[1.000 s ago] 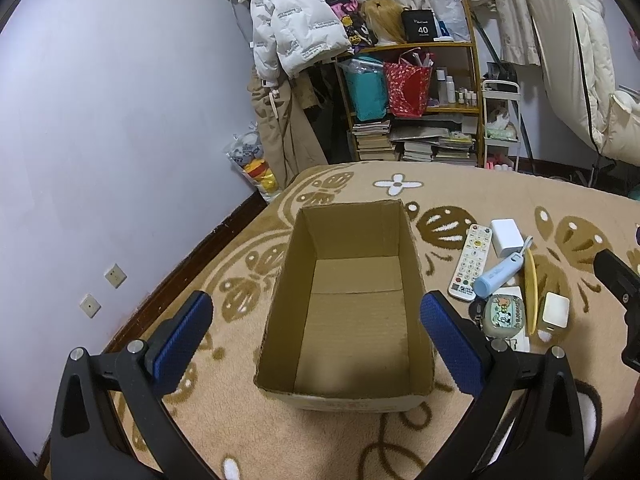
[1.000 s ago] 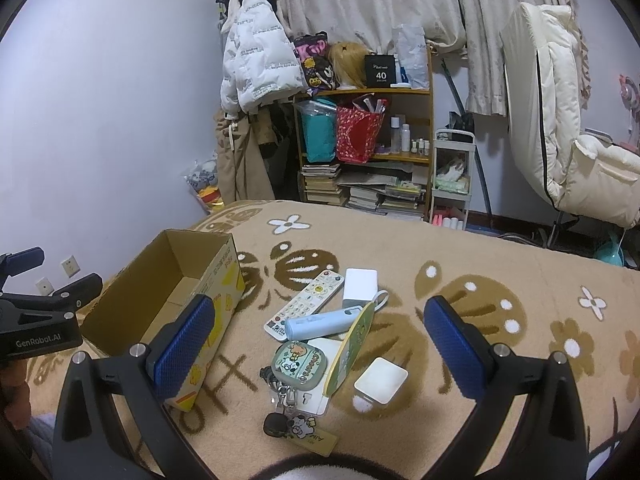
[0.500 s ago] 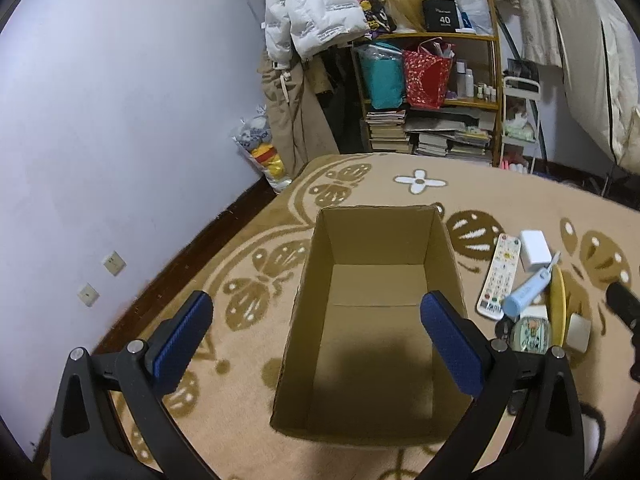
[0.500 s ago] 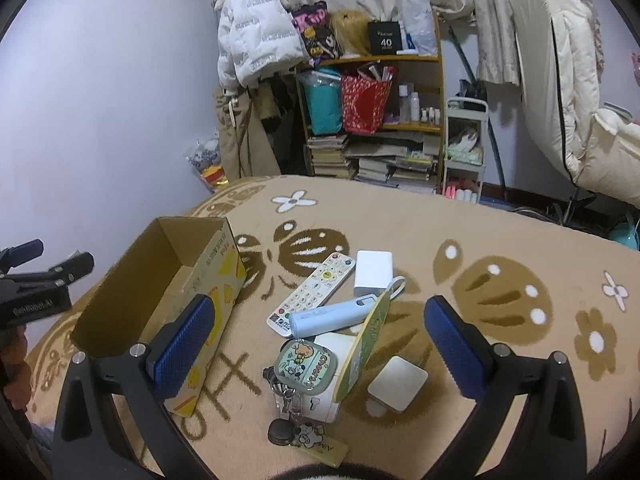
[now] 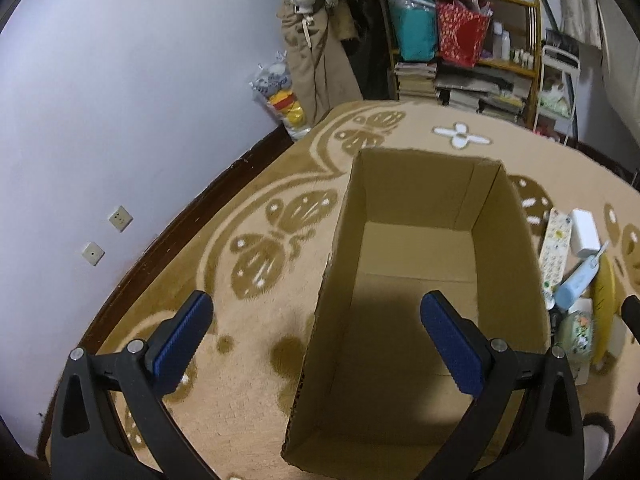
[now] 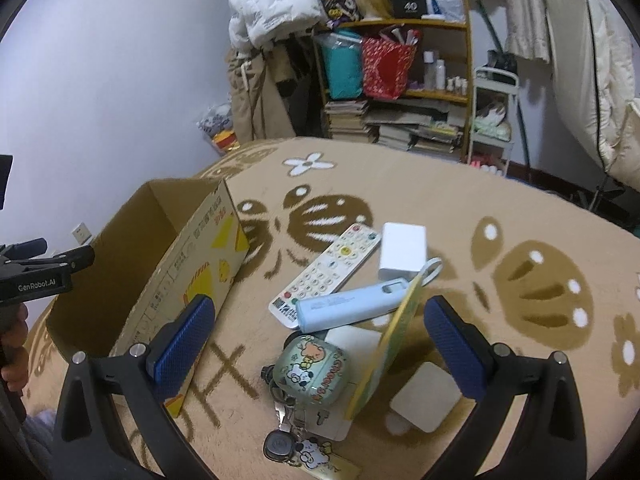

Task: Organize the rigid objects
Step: 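Move the left tool onto the box wall while the right tool approaches the cartoon pouch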

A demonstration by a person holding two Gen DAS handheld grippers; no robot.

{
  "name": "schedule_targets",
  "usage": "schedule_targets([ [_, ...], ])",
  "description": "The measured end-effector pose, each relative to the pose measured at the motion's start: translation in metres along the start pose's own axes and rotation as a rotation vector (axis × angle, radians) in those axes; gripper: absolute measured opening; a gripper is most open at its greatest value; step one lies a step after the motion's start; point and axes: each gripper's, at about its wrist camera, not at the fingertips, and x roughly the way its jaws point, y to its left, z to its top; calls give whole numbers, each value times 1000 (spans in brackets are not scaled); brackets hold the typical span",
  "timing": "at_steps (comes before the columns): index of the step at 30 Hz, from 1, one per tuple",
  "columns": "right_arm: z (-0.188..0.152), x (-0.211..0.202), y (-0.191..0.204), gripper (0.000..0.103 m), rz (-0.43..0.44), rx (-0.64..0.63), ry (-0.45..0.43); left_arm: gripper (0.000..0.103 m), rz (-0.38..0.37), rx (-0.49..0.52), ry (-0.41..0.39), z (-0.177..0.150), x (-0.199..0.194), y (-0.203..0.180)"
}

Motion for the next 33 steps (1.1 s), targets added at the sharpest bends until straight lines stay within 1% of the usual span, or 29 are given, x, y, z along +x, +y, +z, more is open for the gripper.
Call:
schedule_targets([
  [3, -6, 13, 2, 103, 3, -8, 38, 103, 6, 15, 40, -2, 9, -3],
  [5, -9, 20, 3, 103, 6, -12, 59, 103, 23, 29, 71, -4, 17, -4],
  [7, -11, 24, 4, 103, 9, -14, 73, 103, 20, 30, 100, -6, 24, -5],
  [12, -16, 33, 4, 103, 27, -12, 99, 103, 23, 6, 169, -9, 38, 0],
  [16, -20, 45, 6, 103, 36, -15, 136, 100, 42, -12, 209, -12, 46, 4],
  [18, -21, 47, 9, 103, 17, -39, 139, 95, 33, -23, 220, -14, 49, 5],
  [20, -22, 47, 12, 103, 12, -54, 141, 91, 19, -32, 235, -16, 51, 6],
  [22, -23, 49, 12, 100, 18, -54, 148, 81, 21, -35, 250, -17, 54, 6],
  [24, -24, 51, 11, 93, 27, -49, 160, 74, 7, -40, 268, -19, 58, 6],
  [25, -25, 52, 12, 92, 27, -51, 163, 68, 0, -44, 278, -20, 59, 7],
  [26, -25, 52, 13, 92, 26, -57, 165, 64, -5, -48, 283, -20, 60, 7],
  [28, -25, 53, 13, 92, 28, -60, 169, 51, -18, -59, 297, -22, 63, 7],
  [29, -26, 54, 14, 92, 31, -60, 172, 49, -26, -66, 303, -23, 65, 8],
  [31, -27, 56, 15, 86, 33, -62, 183, 37, -45, -85, 320, -25, 69, 13],
  [33, -29, 60, 15, 83, 28, -64, 202, 31, -59, -98, 330, -26, 71, 15],
])
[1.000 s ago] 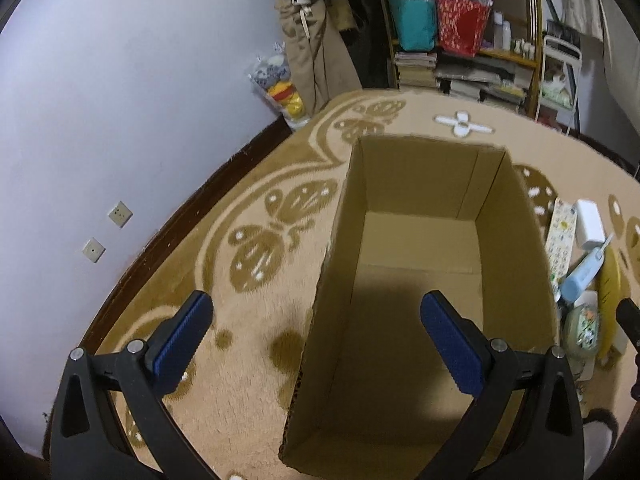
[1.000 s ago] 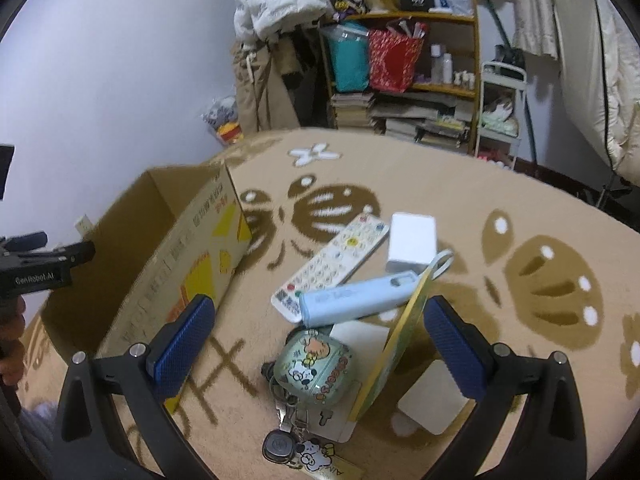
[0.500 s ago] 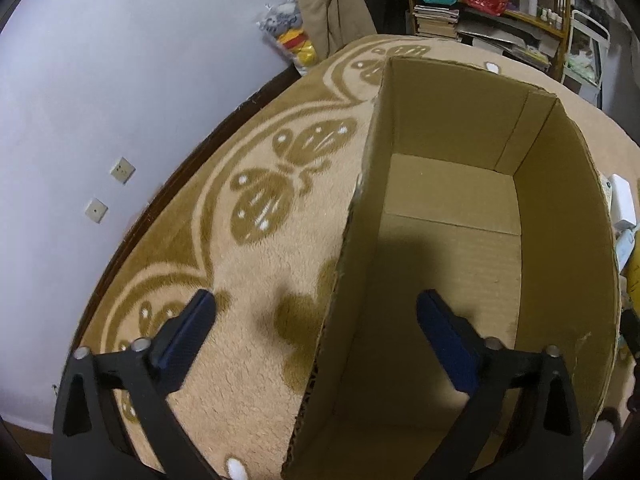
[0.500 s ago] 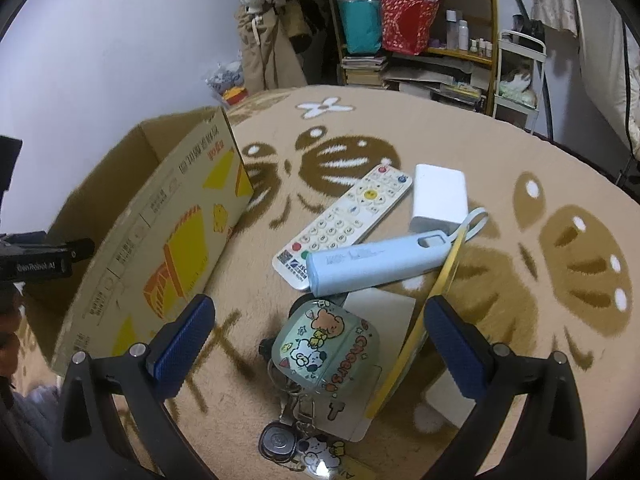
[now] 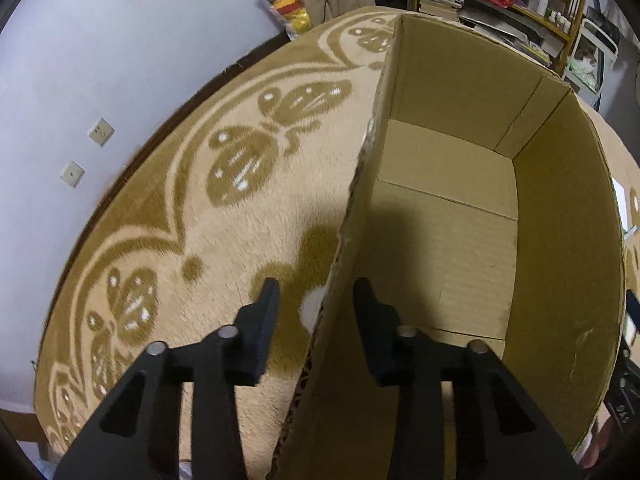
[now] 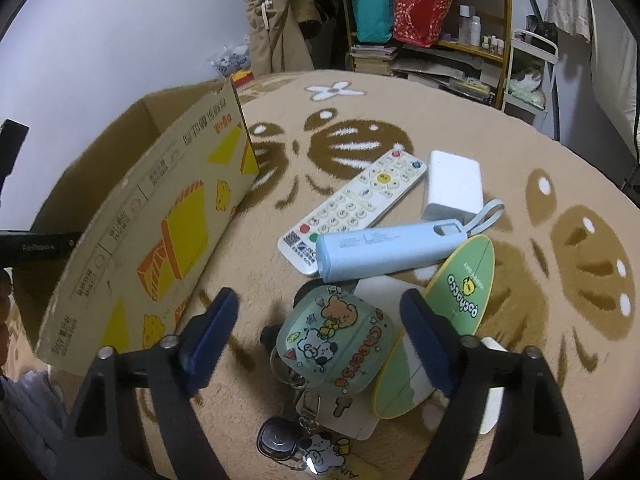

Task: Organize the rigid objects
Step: 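Move the left tool onto the box wall while the right tool approaches the cartoon pouch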

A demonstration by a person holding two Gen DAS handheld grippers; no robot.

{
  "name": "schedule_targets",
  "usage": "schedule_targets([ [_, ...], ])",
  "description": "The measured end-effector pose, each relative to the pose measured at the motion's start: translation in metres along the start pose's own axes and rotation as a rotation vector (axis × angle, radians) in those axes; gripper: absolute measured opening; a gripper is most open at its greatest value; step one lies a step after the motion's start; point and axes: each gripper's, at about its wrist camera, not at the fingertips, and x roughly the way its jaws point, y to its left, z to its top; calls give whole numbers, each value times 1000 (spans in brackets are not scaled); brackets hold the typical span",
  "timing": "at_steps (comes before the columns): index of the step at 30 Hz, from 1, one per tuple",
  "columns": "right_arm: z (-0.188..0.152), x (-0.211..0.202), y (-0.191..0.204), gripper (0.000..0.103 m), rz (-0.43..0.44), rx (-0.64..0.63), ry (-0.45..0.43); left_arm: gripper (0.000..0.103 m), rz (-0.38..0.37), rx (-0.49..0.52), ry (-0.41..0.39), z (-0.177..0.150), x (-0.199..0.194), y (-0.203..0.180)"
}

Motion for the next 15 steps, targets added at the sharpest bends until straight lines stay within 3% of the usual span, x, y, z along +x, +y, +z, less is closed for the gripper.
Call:
schedule_targets([
  [4, -3, 6, 1, 77, -23, -10, 21, 20, -27, -10, 12, -1, 2, 0],
  [15, -4, 12, -4, 68, -22, 16, 44, 19, 21, 28, -1, -1, -2, -12],
])
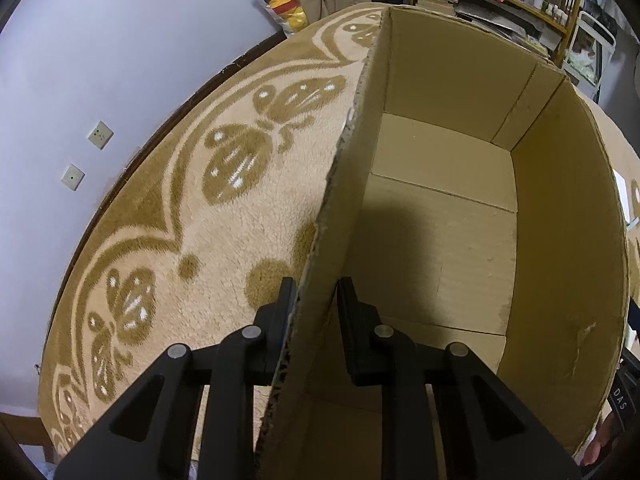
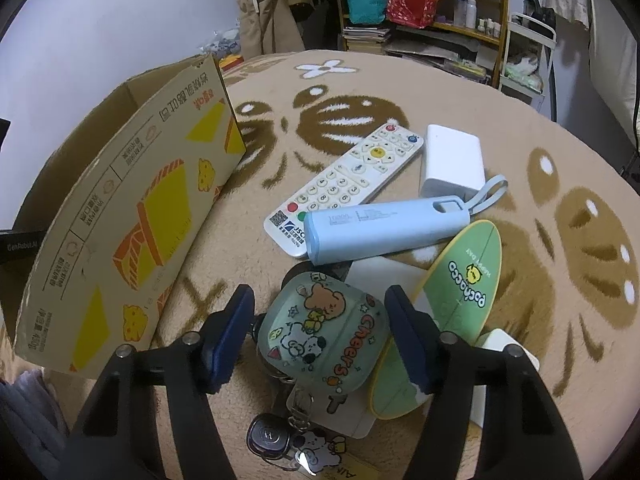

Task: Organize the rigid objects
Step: 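Move the left tool onto the box wall while the right tool approaches the cartoon pouch, then grasp the cartoon-printed pouch with the right gripper and lift it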

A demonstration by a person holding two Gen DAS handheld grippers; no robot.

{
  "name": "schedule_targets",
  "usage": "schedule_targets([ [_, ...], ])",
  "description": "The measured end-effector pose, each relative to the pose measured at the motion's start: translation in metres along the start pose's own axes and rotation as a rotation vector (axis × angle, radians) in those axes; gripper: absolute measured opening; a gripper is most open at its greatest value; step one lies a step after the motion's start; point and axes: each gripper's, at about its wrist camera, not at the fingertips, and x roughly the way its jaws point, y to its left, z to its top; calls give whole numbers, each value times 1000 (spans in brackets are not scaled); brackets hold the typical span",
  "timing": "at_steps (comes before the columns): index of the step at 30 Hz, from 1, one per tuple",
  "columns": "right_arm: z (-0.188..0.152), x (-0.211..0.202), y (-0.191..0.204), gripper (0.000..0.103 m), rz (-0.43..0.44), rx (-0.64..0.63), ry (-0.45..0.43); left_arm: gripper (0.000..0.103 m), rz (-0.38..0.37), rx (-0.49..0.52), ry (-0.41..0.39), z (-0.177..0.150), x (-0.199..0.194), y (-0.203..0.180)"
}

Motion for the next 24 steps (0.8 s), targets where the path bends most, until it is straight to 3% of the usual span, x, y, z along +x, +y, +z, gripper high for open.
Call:
schedule_targets([
  [1, 0, 1, 0, 64, -6, -2, 3, 20, 5, 5, -3, 0, 0, -1],
  [16, -3, 0, 5, 64, -38, -12, 20, 22, 50, 47, -26, -1, 2, -4],
  [24, 9, -28, 3, 64, -35, 14, -91, 22, 50, 43, -26, -1, 2, -4],
])
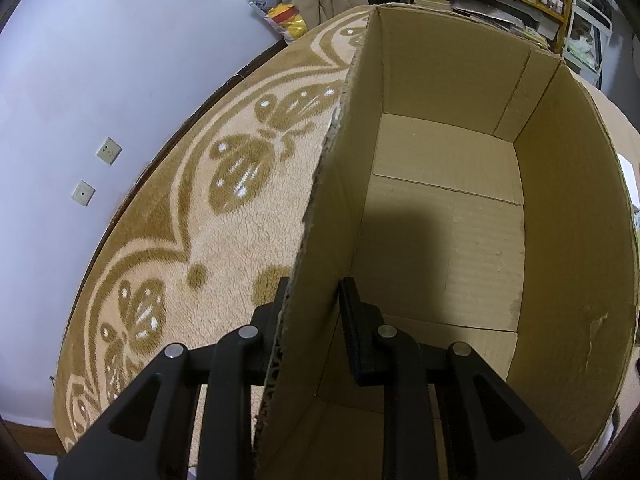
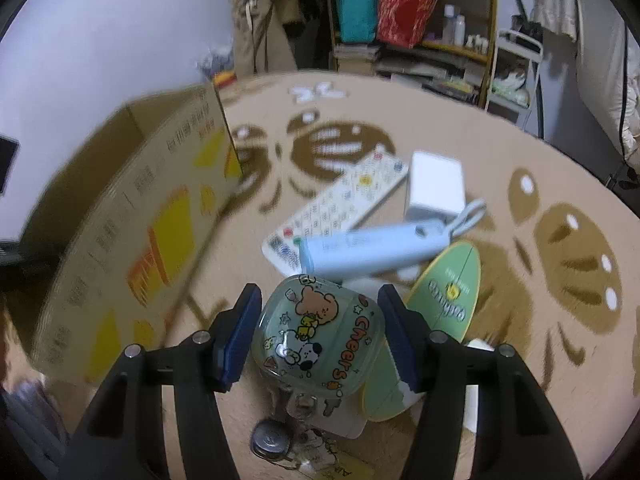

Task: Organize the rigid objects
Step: 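Grasp the cartoon-printed pouch with the right gripper and lift it, then carry the pouch over the box and release it with the right gripper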

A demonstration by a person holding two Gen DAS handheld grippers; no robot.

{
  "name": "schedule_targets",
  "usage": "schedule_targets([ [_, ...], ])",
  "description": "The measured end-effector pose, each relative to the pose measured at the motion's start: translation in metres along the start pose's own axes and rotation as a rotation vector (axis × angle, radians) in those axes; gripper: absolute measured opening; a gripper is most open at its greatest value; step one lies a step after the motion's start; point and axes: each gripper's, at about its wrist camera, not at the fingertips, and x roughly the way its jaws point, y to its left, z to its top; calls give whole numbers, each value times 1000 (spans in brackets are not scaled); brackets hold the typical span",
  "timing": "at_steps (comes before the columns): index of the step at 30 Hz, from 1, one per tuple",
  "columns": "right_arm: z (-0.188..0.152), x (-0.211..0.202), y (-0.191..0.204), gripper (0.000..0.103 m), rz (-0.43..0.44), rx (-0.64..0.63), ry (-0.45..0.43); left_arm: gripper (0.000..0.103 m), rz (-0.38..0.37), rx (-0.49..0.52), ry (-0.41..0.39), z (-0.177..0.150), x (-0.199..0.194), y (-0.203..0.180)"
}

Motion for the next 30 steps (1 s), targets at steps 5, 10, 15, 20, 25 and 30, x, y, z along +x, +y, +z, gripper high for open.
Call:
schedule_targets([
  [5, 15, -9, 4, 64, -11, -6, -37, 22, 0, -8, -2, 0, -2, 0],
  [10, 35, -13, 15, 64, -23, -40, -71, 22, 4, -5, -1, -1, -1, -2],
  [15, 55, -14, 28, 64, -10, -51, -98, 22, -1, -7, -1, -2, -1, 0],
  [20, 78, -18, 49, 64, 15, -74, -145, 22, -1, -6, -1, -3, 0, 0],
  [25, 102, -23, 70, 64, 44, -87, -185, 22, -6, -13, 1, -2, 0, 1],
  [30, 123, -29, 87, 64, 86, -94, -221, 22, -18, -26, 5, -2, 2, 4],
])
